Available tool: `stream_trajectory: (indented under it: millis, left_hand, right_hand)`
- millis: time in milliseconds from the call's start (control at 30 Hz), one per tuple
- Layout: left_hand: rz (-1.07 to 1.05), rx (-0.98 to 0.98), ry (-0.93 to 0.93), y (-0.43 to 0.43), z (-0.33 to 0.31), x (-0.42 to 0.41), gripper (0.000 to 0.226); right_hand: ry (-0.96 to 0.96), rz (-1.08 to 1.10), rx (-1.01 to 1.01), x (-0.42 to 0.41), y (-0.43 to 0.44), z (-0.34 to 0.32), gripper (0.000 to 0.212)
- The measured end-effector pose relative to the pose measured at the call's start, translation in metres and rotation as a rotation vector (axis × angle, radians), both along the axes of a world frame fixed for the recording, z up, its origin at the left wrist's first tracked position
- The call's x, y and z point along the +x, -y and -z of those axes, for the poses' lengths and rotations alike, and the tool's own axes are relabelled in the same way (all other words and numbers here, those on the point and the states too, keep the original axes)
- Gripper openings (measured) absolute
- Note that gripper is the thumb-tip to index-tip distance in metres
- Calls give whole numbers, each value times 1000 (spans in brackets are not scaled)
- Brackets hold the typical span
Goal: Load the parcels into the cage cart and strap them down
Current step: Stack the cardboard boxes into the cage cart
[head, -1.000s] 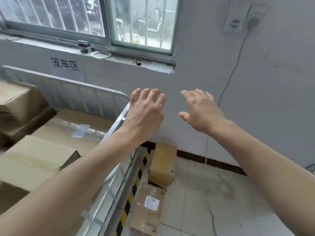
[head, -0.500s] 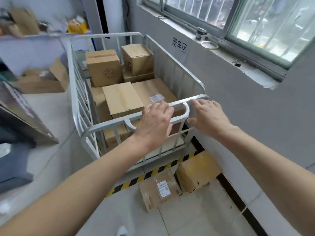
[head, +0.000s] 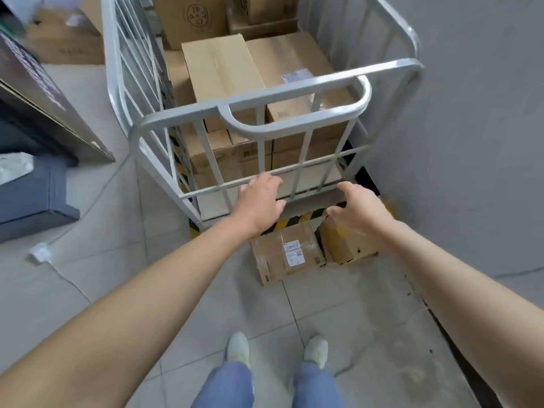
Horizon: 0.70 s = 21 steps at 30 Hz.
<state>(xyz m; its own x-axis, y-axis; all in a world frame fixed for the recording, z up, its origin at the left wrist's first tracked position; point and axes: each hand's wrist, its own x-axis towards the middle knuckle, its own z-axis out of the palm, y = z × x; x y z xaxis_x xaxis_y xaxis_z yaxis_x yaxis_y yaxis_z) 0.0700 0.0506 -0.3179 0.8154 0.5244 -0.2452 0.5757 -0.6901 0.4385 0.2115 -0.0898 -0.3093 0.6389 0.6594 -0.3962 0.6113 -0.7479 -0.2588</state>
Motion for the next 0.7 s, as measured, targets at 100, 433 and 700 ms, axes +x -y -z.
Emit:
stream_trajectory:
  millis: [100, 433, 700]
  left_hand:
    - [-78, -29, -62, 2, 75, 8, 43]
    - [-309, -148, -250, 18, 364, 11, 46]
    - [-620, -375, -260, 12, 536, 9, 73]
  right_hand:
    - [-81, 47, -9, 12, 1, 80, 65]
    - [-188, 137, -105, 43, 9, 360, 67]
    - [-279, 277, -61, 64, 0, 538, 66]
